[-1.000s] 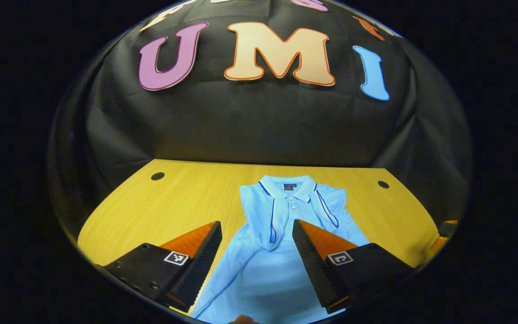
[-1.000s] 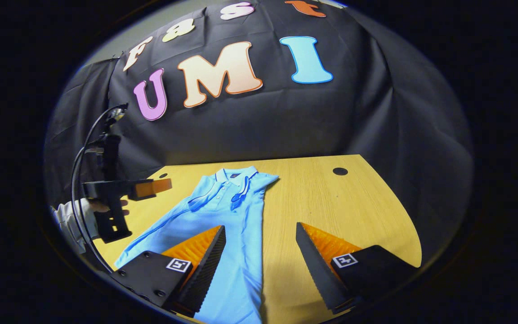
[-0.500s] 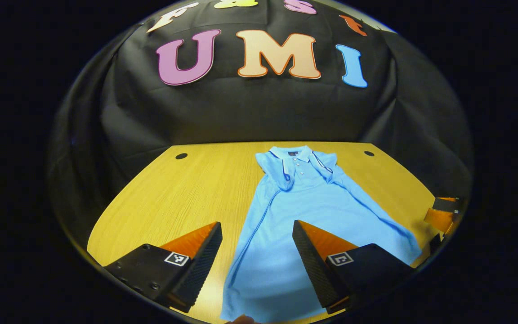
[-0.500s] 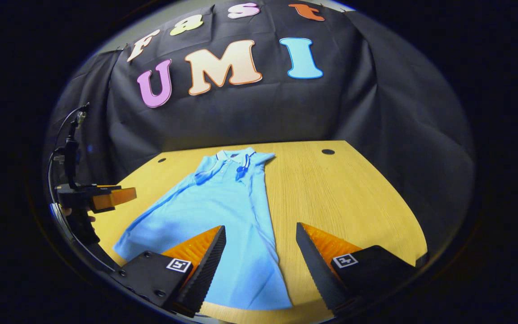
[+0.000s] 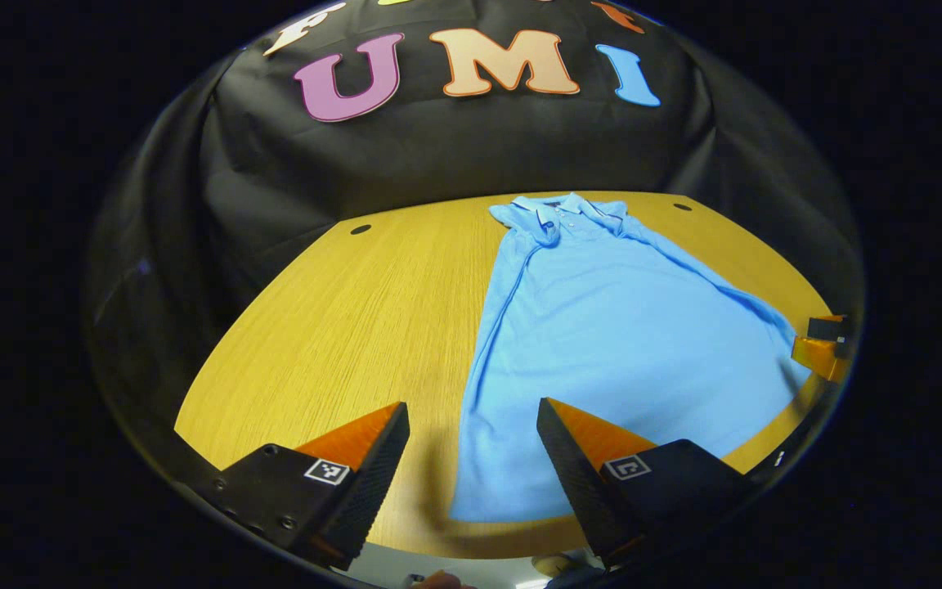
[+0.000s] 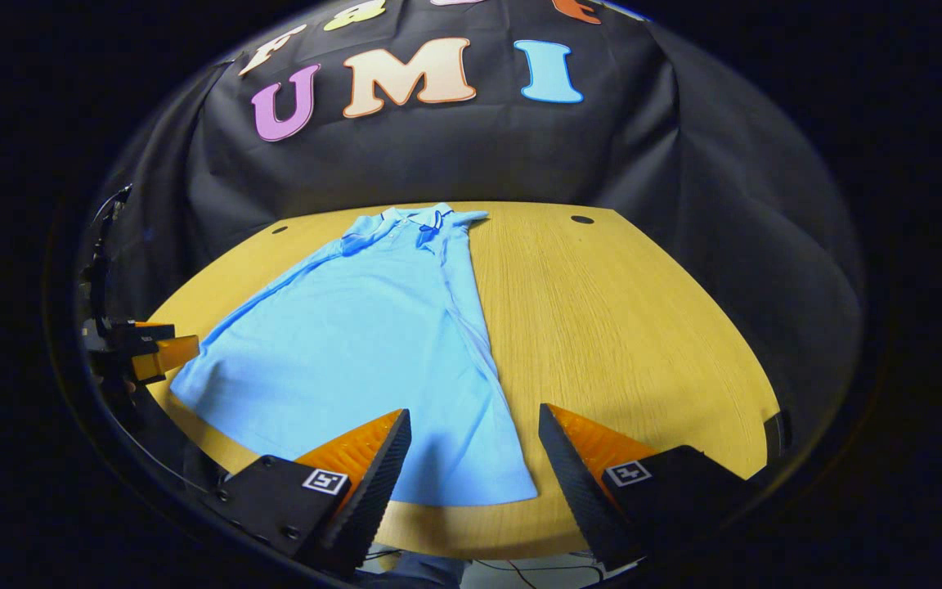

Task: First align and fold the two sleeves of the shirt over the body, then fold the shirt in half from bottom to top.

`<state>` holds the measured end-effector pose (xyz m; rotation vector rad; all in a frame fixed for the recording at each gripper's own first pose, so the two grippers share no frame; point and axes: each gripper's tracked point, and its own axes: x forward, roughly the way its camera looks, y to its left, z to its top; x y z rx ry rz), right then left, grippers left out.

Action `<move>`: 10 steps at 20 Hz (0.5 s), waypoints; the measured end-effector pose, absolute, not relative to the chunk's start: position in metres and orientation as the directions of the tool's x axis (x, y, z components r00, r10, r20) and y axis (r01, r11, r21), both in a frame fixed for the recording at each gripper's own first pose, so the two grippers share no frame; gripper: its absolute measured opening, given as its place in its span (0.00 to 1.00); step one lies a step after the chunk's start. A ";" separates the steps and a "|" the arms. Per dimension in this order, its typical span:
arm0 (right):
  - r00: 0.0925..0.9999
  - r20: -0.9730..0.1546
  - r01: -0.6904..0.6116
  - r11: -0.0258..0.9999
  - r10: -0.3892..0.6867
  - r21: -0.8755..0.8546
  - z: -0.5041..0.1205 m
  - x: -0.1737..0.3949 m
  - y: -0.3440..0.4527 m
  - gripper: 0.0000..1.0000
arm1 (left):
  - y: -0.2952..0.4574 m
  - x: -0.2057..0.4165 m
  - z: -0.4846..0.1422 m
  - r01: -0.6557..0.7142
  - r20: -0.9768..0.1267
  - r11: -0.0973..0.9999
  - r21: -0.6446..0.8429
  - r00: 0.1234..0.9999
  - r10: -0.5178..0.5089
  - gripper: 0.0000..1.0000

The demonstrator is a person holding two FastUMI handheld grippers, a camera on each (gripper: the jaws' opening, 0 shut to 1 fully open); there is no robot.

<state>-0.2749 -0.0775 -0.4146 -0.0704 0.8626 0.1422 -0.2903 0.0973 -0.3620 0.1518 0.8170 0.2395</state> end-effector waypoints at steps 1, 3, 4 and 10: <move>0.638 -0.765 -0.157 0.987 0.090 -0.015 -0.417 -0.278 -0.077 0.98 | 0.097 -0.296 -0.369 -0.153 -0.709 0.962 0.226 0.652 0.269 0.96; 0.635 -0.769 -0.161 0.987 0.081 -0.028 -0.421 -0.279 -0.077 0.94 | 0.098 -0.297 -0.372 -0.155 -0.703 0.964 0.218 0.660 0.265 0.96; 0.632 -0.771 -0.161 0.986 0.077 -0.033 -0.423 -0.280 -0.077 0.98 | 0.098 -0.292 -0.372 -0.157 -0.693 0.965 0.209 0.673 0.259 0.97; 0.595 -0.799 -0.136 0.991 0.087 0.006 -0.436 -0.290 -0.065 0.92 | 0.076 -0.294 -0.383 -0.129 -0.701 0.983 0.133 0.688 0.185 0.69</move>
